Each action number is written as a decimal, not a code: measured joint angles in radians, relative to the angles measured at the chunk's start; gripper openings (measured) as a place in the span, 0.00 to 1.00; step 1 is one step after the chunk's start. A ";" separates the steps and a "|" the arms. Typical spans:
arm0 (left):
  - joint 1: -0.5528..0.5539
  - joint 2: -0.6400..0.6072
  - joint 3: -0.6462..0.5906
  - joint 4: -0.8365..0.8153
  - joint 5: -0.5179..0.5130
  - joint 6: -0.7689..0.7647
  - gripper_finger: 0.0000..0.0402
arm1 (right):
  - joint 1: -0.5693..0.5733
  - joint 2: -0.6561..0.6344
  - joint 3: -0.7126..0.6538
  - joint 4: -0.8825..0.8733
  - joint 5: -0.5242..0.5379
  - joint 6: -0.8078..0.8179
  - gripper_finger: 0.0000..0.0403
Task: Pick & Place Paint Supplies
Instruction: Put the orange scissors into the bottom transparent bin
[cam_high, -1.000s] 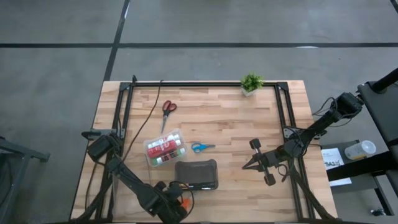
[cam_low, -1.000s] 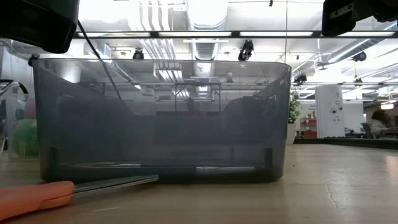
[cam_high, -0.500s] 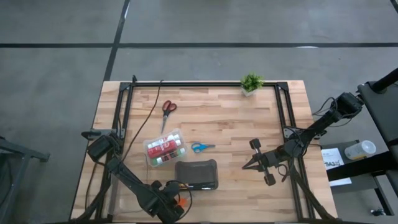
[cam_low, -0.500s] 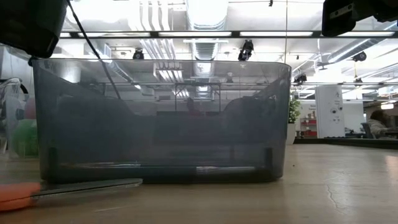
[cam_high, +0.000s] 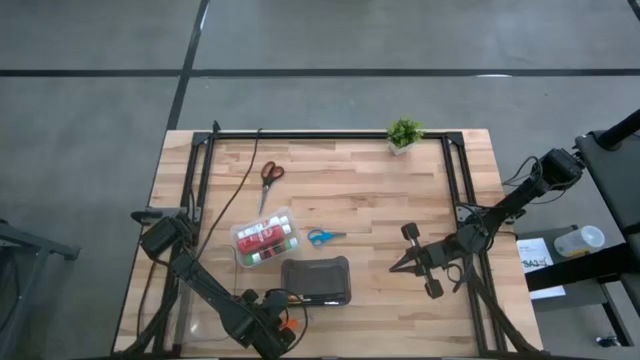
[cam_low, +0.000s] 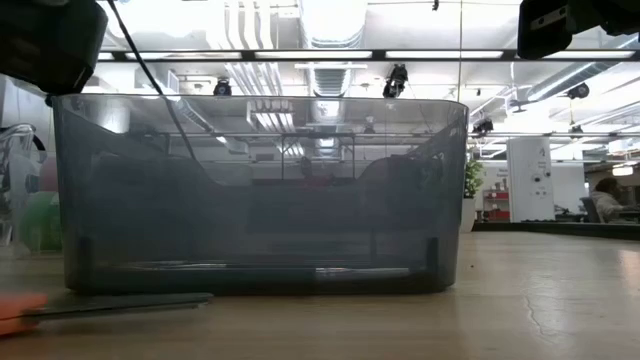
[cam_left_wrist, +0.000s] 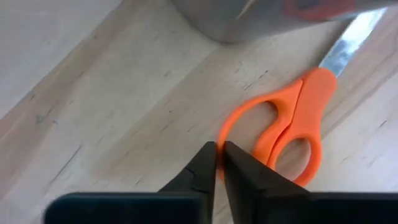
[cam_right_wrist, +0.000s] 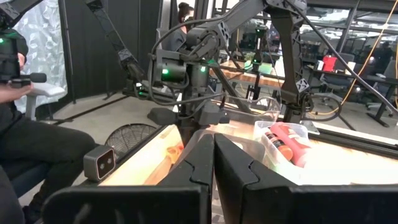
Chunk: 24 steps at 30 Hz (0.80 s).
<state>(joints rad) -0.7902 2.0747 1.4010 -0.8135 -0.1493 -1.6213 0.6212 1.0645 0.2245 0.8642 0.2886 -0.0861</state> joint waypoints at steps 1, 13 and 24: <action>0.000 0.000 0.000 -0.001 0.000 -0.001 0.05 | 0.000 0.000 0.000 0.000 0.000 0.000 0.02; 0.000 0.000 0.000 0.003 -0.003 -0.002 0.02 | 0.000 0.000 0.000 0.000 0.000 0.000 0.02; 0.000 -0.004 0.026 0.065 -0.015 0.008 0.01 | -0.001 0.000 0.000 0.000 0.000 0.000 0.02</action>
<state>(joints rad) -0.7902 2.0708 1.4273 -0.7486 -0.1647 -1.6135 0.6205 1.0648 0.2241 0.8642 0.2886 -0.0861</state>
